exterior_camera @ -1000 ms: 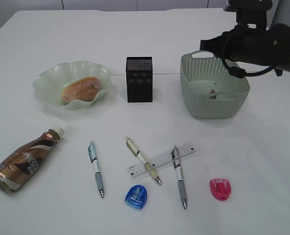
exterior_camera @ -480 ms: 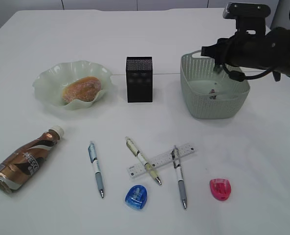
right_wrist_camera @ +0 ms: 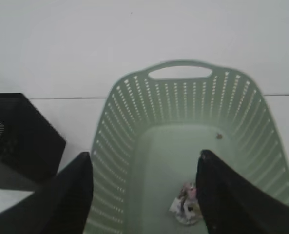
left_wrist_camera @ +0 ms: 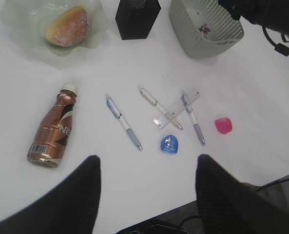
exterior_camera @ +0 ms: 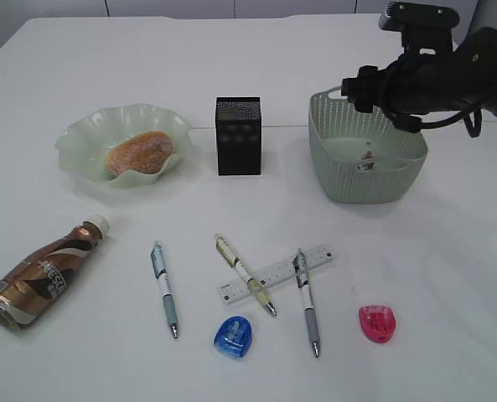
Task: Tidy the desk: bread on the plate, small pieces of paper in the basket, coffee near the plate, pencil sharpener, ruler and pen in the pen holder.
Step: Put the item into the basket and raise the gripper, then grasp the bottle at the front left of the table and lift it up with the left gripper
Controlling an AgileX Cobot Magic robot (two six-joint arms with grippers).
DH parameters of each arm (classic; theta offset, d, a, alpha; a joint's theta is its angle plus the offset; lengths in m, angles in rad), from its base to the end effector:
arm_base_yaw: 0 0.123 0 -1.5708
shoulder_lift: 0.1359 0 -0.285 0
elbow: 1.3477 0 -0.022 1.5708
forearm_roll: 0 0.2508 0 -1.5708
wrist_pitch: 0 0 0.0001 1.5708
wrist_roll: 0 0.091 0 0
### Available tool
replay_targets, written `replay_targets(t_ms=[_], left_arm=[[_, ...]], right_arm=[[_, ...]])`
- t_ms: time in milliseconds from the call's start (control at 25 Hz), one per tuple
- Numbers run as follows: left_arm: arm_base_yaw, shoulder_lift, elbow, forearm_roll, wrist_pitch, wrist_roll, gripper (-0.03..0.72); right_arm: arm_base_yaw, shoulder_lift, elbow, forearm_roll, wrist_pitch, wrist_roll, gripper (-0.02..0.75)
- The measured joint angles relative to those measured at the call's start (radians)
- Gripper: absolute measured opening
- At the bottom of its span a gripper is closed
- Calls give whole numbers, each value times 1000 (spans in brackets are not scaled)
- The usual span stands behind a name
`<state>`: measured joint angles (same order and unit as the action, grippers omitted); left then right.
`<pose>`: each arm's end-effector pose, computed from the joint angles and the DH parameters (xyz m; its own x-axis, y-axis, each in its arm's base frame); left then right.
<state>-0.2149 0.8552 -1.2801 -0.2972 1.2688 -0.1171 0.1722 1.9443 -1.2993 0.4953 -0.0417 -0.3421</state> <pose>0.1079 -0.0496 0.4443 -0.7310 -0.0433 -0.6810 0.2605 0.9047 -0.3372 0.4360 0.0741 0.2124 -0.5083 0.0661 -0.8587 -0.0779 0.9894 0.1223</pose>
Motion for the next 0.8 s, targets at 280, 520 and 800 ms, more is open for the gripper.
replay_targets(t_ms=[280, 520, 800], left_arm=[[0, 0, 0, 0, 0, 0, 445], [0, 0, 0, 0, 0, 0, 445], [0, 0, 0, 0, 0, 0, 445]], right_arm=[[0, -175, -4, -30, 280, -18, 519], [0, -358, -4, -203, 620, -26, 519], [0, -503, -4, -427, 997, 187, 519]])
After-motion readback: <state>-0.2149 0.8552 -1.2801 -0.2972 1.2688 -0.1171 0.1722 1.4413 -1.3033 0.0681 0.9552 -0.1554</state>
